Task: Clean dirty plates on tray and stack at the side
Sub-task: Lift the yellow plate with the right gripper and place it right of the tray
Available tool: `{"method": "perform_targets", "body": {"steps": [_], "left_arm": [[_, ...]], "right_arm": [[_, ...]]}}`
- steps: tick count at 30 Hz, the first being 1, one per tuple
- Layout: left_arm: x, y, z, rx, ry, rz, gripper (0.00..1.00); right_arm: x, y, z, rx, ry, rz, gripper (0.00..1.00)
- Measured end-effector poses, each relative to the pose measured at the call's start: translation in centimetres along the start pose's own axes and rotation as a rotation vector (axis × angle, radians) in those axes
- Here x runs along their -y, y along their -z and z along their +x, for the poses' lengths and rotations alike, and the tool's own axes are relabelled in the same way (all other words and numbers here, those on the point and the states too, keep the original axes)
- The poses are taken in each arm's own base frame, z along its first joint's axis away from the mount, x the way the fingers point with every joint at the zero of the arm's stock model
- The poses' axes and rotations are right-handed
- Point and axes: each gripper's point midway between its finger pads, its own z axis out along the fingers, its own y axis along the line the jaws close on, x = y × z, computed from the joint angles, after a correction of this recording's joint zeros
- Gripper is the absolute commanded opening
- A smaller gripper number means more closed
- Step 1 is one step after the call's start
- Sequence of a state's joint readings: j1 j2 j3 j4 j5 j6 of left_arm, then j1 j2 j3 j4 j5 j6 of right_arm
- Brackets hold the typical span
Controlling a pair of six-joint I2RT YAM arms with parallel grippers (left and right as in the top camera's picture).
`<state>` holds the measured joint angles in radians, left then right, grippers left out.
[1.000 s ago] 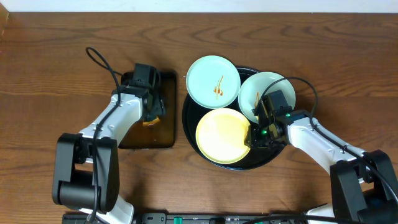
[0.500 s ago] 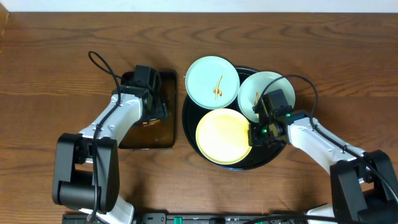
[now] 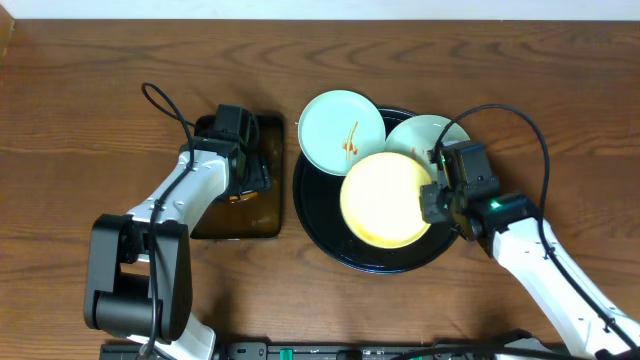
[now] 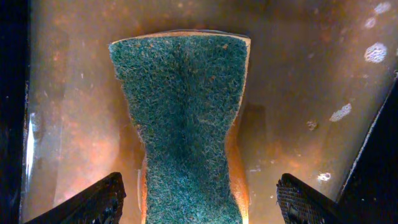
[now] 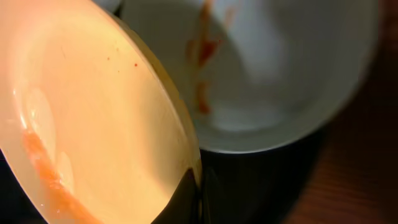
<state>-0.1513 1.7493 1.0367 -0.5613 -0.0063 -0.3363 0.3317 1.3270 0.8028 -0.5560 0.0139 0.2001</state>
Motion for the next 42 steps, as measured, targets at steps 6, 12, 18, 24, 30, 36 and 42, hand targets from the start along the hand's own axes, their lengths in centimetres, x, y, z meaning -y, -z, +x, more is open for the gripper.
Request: {"method": "perform_targets", "body": {"steps": [6, 12, 18, 24, 30, 36, 42], "left_arm": [[0.0, 0.0, 0.0, 0.001, 0.000, 0.000, 0.79], [0.0, 0.0, 0.0, 0.002, 0.000, 0.001, 0.79], [0.0, 0.0, -0.1, 0.004, 0.000, 0.001, 0.79], [0.1, 0.0, -0.1, 0.005, 0.000, 0.002, 0.79], [0.1, 0.0, -0.1, 0.006, 0.000, 0.002, 0.79], [0.1, 0.0, -0.2, 0.006, 0.000, 0.003, 0.79], [0.1, 0.0, -0.2, 0.007, 0.000, 0.003, 0.79]], "right_arm": [[0.1, 2.7, -2.3, 0.144, 0.073, 0.075, 0.01], [-1.2, 6.1, -4.4, 0.308, 0.244, 0.183, 0.01], [-2.7, 7.7, -4.8, 0.381, 0.409, 0.328, 0.01], [-3.9, 9.7, -5.7, 0.478, 0.487, 0.456, 0.01], [-3.2, 10.3, -5.9, 0.488, 0.490, 0.512, 0.01], [-2.8, 10.6, -6.1, 0.496, 0.484, 0.543, 0.01], [1.0, 10.6, -6.7, 0.484, 0.312, 0.605, 0.01]]}}
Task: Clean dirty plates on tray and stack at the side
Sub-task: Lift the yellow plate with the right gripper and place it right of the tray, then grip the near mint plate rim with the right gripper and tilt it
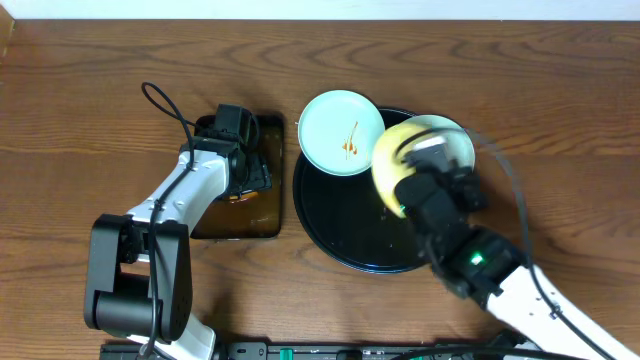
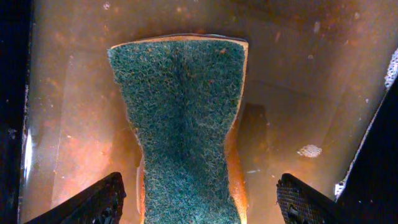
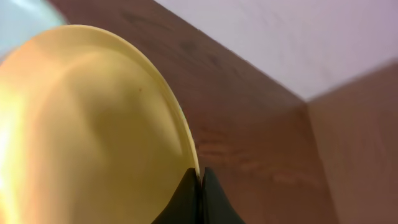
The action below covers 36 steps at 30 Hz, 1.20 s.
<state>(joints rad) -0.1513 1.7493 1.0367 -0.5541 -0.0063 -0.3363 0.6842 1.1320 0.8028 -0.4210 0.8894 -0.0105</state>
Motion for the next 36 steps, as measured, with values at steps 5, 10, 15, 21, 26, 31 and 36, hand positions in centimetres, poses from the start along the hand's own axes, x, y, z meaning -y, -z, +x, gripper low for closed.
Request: {"method": "perform_targets", "body": {"steps": [5, 10, 15, 21, 26, 31, 36], "left_arm": [[0.0, 0.0, 0.0, 0.000, 0.000, 0.001, 0.79], [0.0, 0.0, 0.0, 0.001, 0.000, 0.001, 0.79], [0.0, 0.0, 0.0, 0.001, 0.000, 0.000, 0.79], [0.0, 0.0, 0.0, 0.001, 0.000, 0.001, 0.80], [0.0, 0.0, -0.1, 0.004, 0.000, 0.002, 0.80], [0.1, 0.0, -0.2, 0.010, 0.001, 0.005, 0.80], [0.1, 0.0, -0.3, 0.010, 0.001, 0.005, 0.80]], "right_arm": [[7.1, -3.9, 2.7, -0.120, -0.213, 0.180, 0.01], [14.4, -6.6, 8.5, -0.277, -0.459, 0.311, 0.01], [18.2, -8.6, 15.8, -0.464, -0.655, 0.374, 0.01], [16.6, -12.6, 18.5, -0.511, -0.769, 0.253, 0.40], [11.9, -14.3, 14.5, -0.398, -0.853, -0.105, 0.47], [5.9, -12.8, 11.7, -0.401, -0.837, -0.420, 0.52], [0.5, -12.1, 11.6, -0.475, -0.758, -0.577, 0.46]]}}
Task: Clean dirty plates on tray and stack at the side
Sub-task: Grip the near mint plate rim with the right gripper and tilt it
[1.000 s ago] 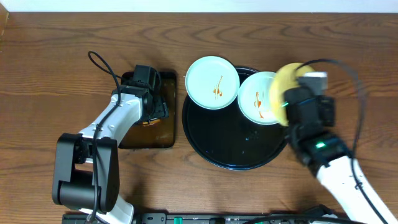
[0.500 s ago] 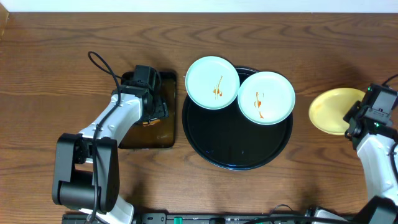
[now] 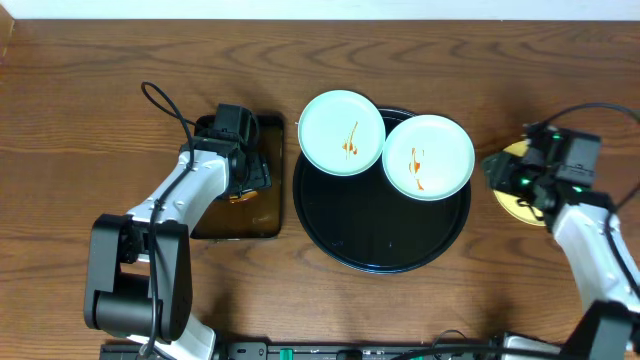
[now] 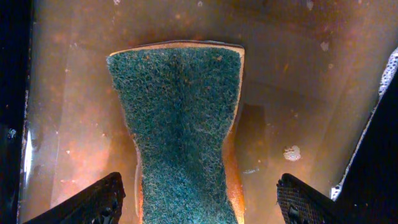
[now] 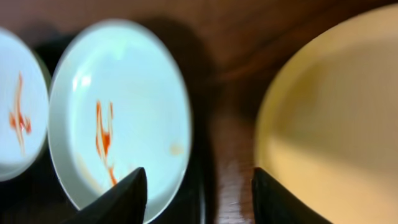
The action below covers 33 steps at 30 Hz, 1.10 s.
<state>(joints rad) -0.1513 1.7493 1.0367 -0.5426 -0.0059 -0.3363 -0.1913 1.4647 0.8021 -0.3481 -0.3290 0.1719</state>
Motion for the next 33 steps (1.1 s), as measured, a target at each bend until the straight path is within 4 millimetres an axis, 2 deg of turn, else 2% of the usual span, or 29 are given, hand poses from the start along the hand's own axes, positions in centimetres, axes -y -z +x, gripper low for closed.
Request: {"method": "perform_targets", "body": {"steps": [1, 6, 8, 12, 17, 23, 33], "left_arm": [[0.0, 0.0, 0.0, 0.000, 0.000, 0.000, 0.80], [0.0, 0.0, 0.0, 0.000, 0.000, 0.000, 0.80], [0.0, 0.0, 0.0, 0.000, 0.000, 0.000, 0.80], [0.0, 0.0, 0.0, 0.000, 0.000, 0.000, 0.80], [0.0, 0.0, 0.0, 0.000, 0.000, 0.000, 0.80], [0.0, 0.0, 0.0, 0.000, 0.000, 0.000, 0.80], [0.0, 0.0, 0.0, 0.000, 0.000, 0.000, 0.80]], "right_arm": [[-0.1, -1.5, 1.4, -0.060, 0.002, 0.006, 0.45], [0.2, -4.3, 3.0, -0.123, 0.000, 0.025, 0.38], [-0.1, -4.7, 3.1, -0.129, 0.005, 0.023, 0.37], [-0.6, -4.9, 2.5, -0.101, 0.017, 0.014, 0.16], [0.0, -4.9, 2.9, -0.116, -0.003, 0.049, 0.03], [-0.1, -4.3, 3.8, -0.166, -0.024, 0.054, 0.01], [-1.1, -3.6, 8.6, -0.353, -0.052, 0.031, 0.01]]}}
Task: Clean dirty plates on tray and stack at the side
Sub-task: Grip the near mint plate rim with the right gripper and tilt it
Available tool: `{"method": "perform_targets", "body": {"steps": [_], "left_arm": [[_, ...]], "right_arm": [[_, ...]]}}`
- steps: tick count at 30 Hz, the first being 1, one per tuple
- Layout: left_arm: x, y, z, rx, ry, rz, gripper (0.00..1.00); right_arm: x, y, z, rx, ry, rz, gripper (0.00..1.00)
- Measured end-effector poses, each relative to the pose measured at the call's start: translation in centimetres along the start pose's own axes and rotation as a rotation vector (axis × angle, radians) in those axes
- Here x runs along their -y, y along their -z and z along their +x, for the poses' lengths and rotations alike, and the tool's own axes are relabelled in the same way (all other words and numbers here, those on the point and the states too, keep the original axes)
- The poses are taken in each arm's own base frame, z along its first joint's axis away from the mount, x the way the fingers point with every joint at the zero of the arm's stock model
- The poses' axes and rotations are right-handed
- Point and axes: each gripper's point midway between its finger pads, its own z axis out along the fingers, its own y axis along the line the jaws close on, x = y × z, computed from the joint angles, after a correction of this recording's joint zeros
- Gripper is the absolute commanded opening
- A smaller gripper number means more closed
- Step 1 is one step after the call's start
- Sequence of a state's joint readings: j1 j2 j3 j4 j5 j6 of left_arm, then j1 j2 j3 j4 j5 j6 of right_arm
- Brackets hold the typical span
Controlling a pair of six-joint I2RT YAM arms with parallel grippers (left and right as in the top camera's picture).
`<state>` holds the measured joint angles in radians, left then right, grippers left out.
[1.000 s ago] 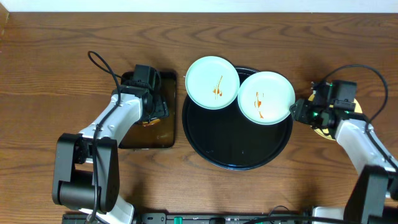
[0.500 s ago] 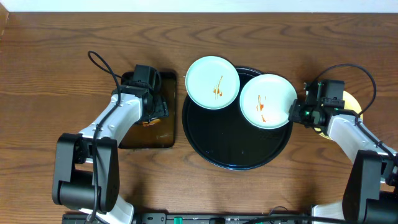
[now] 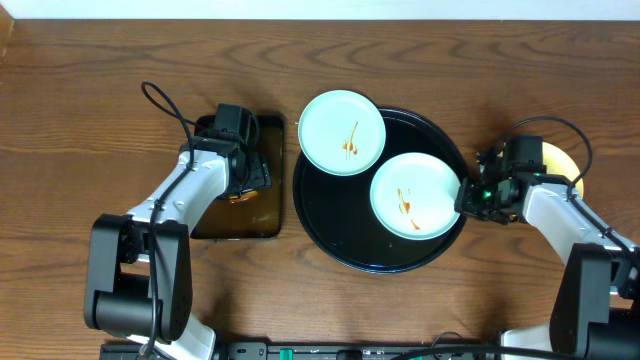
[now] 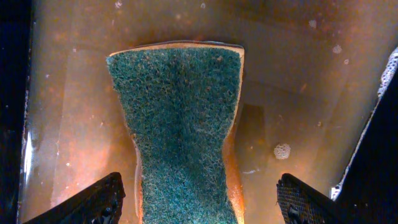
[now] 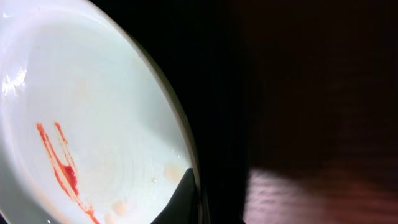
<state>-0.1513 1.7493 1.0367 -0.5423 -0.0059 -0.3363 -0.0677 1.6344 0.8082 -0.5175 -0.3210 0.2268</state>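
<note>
A black round tray (image 3: 340, 232) holds two pale plates streaked with red sauce. One plate (image 3: 342, 133) lies over the tray's upper-left rim. My right gripper (image 3: 463, 198) is shut on the right rim of the other plate (image 3: 410, 196), whose red smear (image 5: 62, 165) shows in the right wrist view. A yellow plate (image 3: 562, 160) lies on the table right of the tray, half hidden by the right arm. My left gripper (image 4: 201, 200) hangs open over a green sponge (image 4: 180, 118) in brown water.
The sponge sits in a dark rectangular tub (image 3: 240, 218) left of the tray. A black cable (image 3: 160, 102) loops behind the left arm. Bare wooden table (image 3: 500, 70) stretches behind and around the tray.
My right gripper was open beside the yellow plate and is now shut on the right pale plate's rim. That plate now lies lower on the tray. The left gripper has not moved.
First my right gripper was shut on the yellow plate lying on the tray. Then it held that plate raised. Then the yellow plate lay on the table at the right, let go. Now it grips a pale plate. The left gripper stayed open over the sponge.
</note>
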Motion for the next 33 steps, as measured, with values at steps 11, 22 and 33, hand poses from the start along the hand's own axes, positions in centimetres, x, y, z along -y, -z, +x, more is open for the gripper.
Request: {"method": "perform_targets", "body": {"steps": [11, 22, 33], "left_arm": [[0.6, 0.0, -1.5, 0.059, 0.004, 0.025, 0.80], [0.5, -1.3, -1.1, 0.034, 0.006, 0.014, 0.51], [0.4, -1.7, -0.9, 0.024, 0.005, 0.007, 0.17]], "right_arm": [[-0.8, -0.2, 0.4, -0.015, 0.025, -0.008, 0.01], [-0.8, -0.2, 0.4, -0.015, 0.025, -0.008, 0.01], [-0.8, -0.2, 0.4, -0.014, 0.025, -0.008, 0.01]]}}
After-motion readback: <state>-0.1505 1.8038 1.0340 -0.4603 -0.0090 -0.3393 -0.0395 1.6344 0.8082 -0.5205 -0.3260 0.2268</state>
